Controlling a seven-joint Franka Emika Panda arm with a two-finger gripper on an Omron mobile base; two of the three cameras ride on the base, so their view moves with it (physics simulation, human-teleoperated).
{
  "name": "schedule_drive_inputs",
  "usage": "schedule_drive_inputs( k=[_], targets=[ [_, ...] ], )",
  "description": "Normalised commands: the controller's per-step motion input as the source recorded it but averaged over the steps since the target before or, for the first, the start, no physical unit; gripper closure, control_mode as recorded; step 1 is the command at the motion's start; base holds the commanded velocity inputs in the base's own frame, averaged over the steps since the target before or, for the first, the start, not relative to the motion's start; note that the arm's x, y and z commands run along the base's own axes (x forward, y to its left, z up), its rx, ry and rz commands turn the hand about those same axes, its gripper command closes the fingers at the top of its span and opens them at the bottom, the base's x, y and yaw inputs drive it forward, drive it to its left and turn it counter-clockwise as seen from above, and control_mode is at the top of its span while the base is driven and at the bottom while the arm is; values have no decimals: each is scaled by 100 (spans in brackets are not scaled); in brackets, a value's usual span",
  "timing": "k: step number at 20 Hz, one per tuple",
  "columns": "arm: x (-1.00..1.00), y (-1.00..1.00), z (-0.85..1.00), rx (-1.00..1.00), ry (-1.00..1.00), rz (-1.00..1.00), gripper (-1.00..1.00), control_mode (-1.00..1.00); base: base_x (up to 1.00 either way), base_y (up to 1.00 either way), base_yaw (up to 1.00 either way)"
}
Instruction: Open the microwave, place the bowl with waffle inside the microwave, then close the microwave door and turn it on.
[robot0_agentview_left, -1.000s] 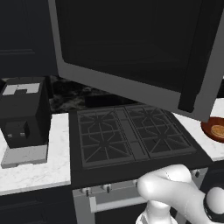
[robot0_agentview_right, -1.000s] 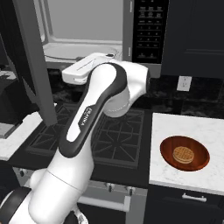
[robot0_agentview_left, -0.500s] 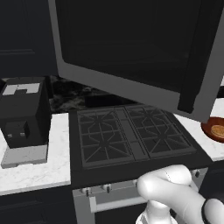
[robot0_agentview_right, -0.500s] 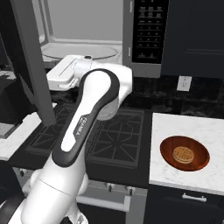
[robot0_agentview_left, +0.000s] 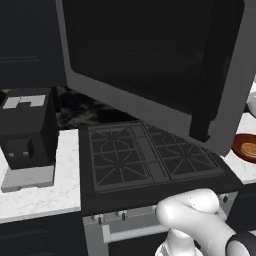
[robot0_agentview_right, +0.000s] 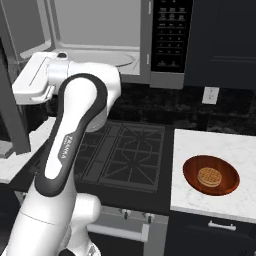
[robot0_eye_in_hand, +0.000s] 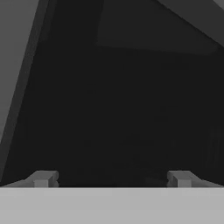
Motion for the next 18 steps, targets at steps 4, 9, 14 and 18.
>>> schedule_drive_inputs(
  k=[4, 9, 14, 18],
  targets=[
    [-84, 77, 6, 0, -3, 11, -100, -100, 0, 0, 0],
    [-63, 80, 0, 0, -2, 6, -100, -100, 0, 0, 0],
    [-24, 88, 27, 0, -8, 0, -100, -100, 0, 0, 0],
    [-13, 85, 29, 0, -4, 0, -100, -100, 0, 0, 0]
  ],
)
